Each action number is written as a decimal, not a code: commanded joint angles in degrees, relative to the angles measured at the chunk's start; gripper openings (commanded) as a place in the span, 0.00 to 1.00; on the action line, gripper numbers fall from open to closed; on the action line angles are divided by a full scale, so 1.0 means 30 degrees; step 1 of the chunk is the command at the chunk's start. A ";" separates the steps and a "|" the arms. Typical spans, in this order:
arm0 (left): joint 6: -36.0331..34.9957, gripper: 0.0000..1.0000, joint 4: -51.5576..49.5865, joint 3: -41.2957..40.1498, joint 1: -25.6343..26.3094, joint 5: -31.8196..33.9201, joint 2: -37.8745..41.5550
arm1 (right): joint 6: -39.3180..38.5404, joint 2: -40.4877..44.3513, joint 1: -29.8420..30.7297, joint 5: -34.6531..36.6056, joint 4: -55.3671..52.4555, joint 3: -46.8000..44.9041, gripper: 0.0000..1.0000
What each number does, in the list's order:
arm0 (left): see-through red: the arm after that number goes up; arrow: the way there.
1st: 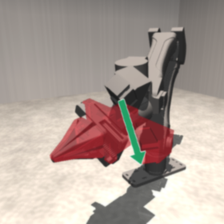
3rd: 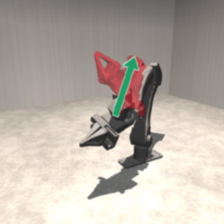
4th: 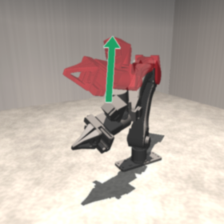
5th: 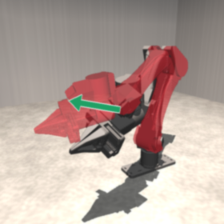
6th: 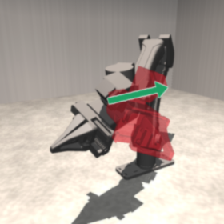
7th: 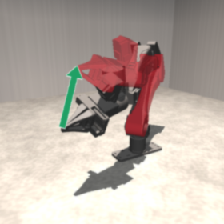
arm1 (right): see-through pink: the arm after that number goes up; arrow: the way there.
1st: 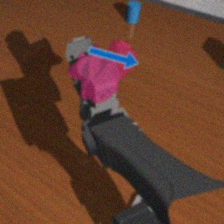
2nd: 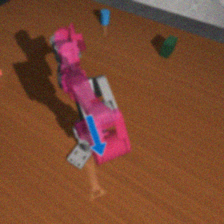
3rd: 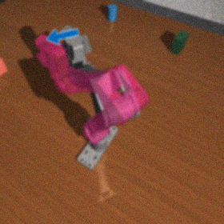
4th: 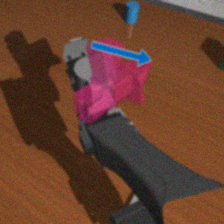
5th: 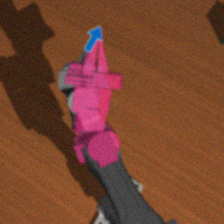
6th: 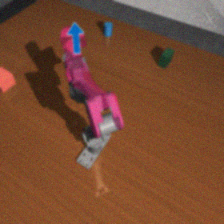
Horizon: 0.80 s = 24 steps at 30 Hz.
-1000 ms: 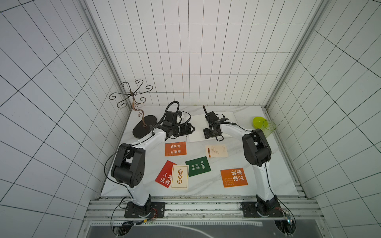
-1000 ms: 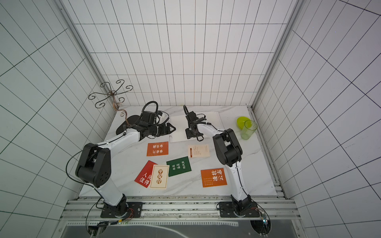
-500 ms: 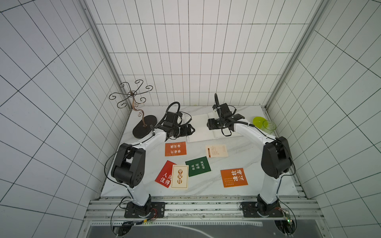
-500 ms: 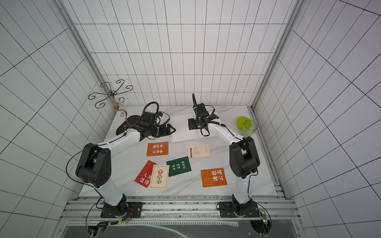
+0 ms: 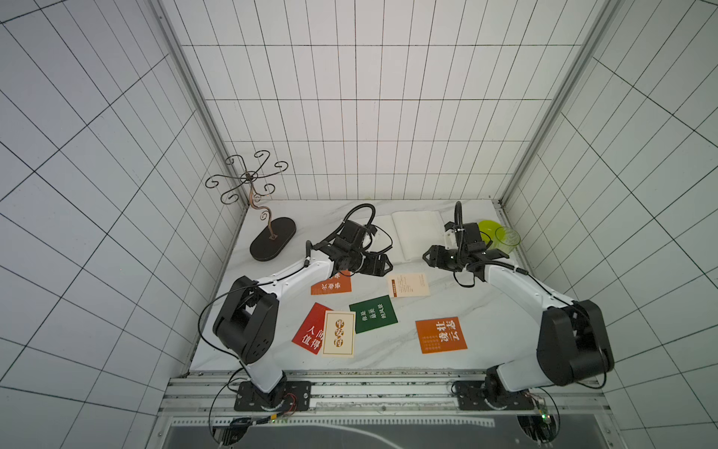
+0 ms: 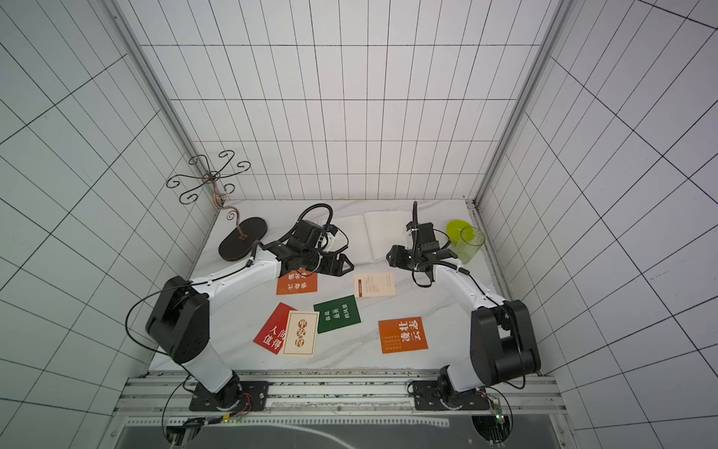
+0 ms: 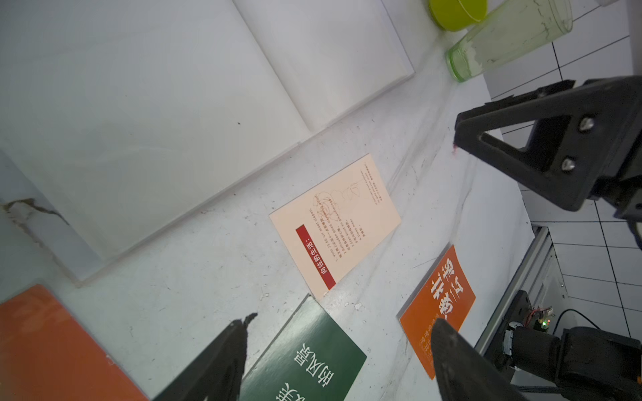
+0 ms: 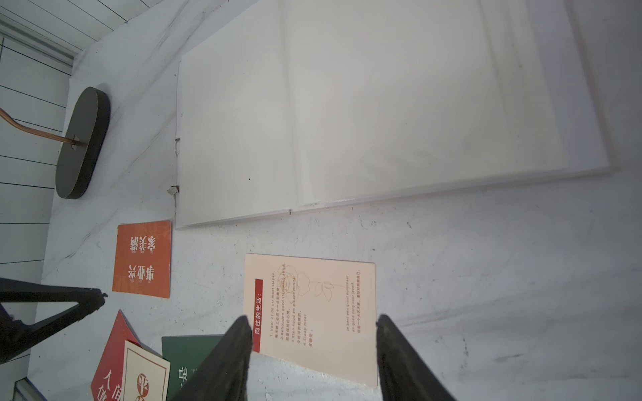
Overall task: Place the photos into the photo albums
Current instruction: Pick up the photo at the center of the board.
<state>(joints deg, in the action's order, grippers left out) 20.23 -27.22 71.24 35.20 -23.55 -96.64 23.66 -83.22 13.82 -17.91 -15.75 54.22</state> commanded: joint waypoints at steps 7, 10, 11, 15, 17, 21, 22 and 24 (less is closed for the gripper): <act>-0.0305 0.82 0.0198 0.0776 0.1535 -0.0921 -0.1932 | 0.0924 0.1484 -0.0594 -0.0650 0.0658 -0.3412 0.57; -0.0007 0.82 0.0813 0.0686 0.2030 -0.1700 -0.2721 | 0.1131 0.1106 -0.0777 -0.1035 0.1553 -0.3819 0.57; 0.0015 0.82 0.0906 0.0798 0.2236 -0.1920 -0.3048 | 0.1244 0.0875 -0.0853 -0.1229 0.1843 -0.3877 0.57; 0.0216 0.82 0.1090 0.1456 0.2713 -0.1906 -0.4260 | 0.1740 -0.0188 -0.1105 -0.2261 0.2957 -0.3863 0.56; 0.0259 0.82 0.1301 0.1636 0.2747 -0.1906 -0.4600 | 0.1893 -0.0569 -0.1151 -0.2657 0.3417 -0.3836 0.56; 0.0231 0.82 0.1398 0.1880 0.2742 -0.1832 -0.5364 | 0.1719 -0.1388 -0.1286 -0.3029 0.3627 -0.3480 0.56; 0.0252 0.82 0.1422 0.1887 0.2762 -0.1872 -0.5521 | 0.1666 -0.1542 -0.1320 -0.3107 0.3619 -0.3383 0.55; 0.0264 0.82 0.1501 0.1914 0.2761 -0.1960 -0.5859 | 0.1549 -0.1866 -0.1425 -0.3230 0.3652 -0.3262 0.55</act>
<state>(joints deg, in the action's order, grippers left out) 20.99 -24.27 75.75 43.51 -28.71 -112.31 28.18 -87.64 10.41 -25.85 -6.15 45.28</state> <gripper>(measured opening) 0.823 0.555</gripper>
